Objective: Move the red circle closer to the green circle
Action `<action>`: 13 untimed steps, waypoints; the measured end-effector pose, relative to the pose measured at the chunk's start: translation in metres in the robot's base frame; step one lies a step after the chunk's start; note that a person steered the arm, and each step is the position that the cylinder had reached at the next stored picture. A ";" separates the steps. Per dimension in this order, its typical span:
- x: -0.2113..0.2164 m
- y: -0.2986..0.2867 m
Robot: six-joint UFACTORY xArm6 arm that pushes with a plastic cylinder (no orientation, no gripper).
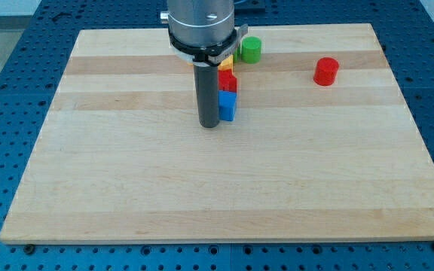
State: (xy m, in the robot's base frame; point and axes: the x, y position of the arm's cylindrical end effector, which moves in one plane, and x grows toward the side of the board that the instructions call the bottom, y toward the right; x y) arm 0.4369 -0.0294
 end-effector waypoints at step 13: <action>-0.138 0.288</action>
State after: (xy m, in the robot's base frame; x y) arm 0.2984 0.2588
